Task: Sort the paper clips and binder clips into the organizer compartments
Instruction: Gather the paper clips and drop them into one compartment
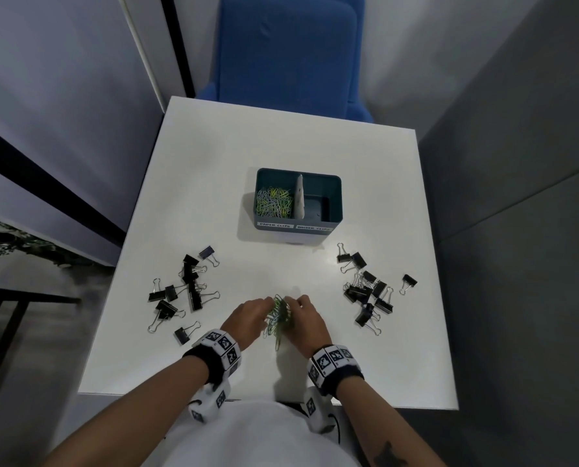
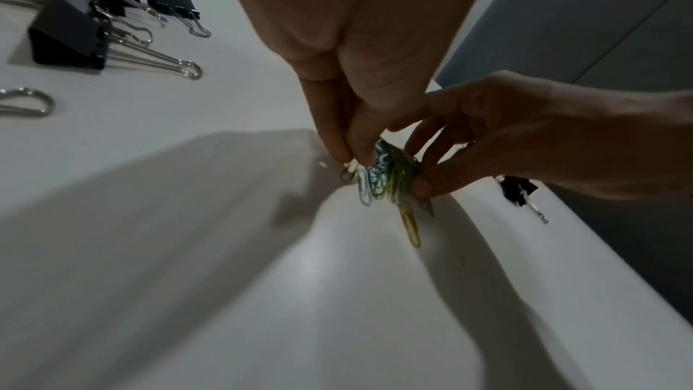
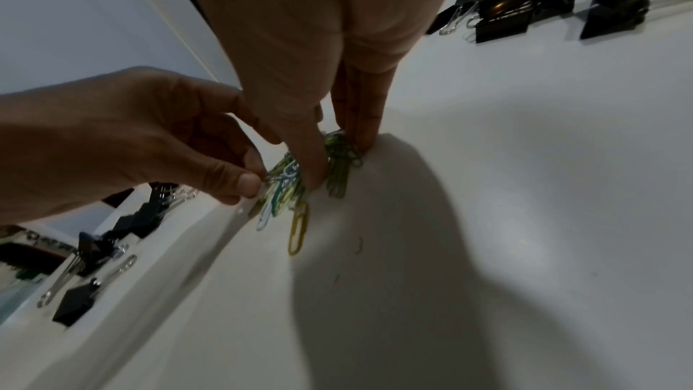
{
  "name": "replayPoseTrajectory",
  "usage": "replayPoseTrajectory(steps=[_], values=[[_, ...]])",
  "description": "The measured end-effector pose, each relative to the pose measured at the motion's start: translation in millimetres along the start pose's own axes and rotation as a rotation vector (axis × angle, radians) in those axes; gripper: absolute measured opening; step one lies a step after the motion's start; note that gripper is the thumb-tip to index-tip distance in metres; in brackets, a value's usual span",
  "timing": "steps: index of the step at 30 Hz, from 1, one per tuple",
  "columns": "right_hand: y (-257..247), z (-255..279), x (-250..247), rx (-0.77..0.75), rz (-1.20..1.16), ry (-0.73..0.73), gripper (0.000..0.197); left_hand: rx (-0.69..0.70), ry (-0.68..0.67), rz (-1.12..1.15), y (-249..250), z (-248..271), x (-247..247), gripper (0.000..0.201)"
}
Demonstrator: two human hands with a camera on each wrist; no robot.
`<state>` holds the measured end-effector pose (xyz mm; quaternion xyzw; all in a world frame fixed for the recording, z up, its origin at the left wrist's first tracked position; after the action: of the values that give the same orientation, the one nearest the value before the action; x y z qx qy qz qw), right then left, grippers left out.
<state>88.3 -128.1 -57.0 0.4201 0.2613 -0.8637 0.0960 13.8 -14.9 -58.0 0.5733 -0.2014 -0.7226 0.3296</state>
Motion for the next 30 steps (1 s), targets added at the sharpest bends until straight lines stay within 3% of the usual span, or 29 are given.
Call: replayPoseTrajectory(steps=[2,6,8,10,13,15,20,24,30], values=[[3.9,2.6,-4.0,0.011,0.028,0.023,0.063,0.012,0.034,-0.034,0.1,4.2,-5.3,0.045],[9.2,7.5,6.4,0.013,0.098,-0.031,0.096,0.02,-0.112,-0.202,-7.9,10.4,6.2,0.101],[4.3,8.1,11.8,0.001,0.135,-0.032,0.093,0.035,-0.162,-0.263,-8.2,8.5,16.3,0.11],[-2.3,7.3,11.1,-0.01,0.124,-0.008,0.078,0.061,-0.151,-0.293,-2.1,4.6,21.3,0.098],[-6.2,3.4,6.5,-0.016,0.112,0.045,0.045,0.088,-0.065,-0.289,3.5,-0.2,18.9,0.059],[-4.6,-0.5,4.9,-0.006,0.072,0.064,0.03,0.097,-0.071,-0.326,0.7,-2.5,19.2,0.046],[3.5,-9.8,-0.1,0.036,0.034,0.083,0.018,0.102,-0.05,-0.325,-4.0,-8.2,12.9,0.033],[9.9,-17.5,-10.4,0.088,-0.037,0.044,0.008,0.06,-0.002,-0.226,-2.5,-12.0,-2.3,0.008],[29.7,-18.3,-26.8,0.194,-0.21,0.048,0.002,0.011,0.167,-0.014,-4.8,-12.5,-36.8,0.009]])
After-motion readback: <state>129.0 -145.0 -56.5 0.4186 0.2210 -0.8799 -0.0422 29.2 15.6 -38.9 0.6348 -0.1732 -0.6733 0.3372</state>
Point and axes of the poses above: each hand's wrist, its own z-axis away from the middle knuckle, its own x-axis out of the palm, y = z × x, the point moved 7 cm from there along -z, towards the middle knuckle, and after that the axes turned 14 degrees about x, right-handed, at the moved point
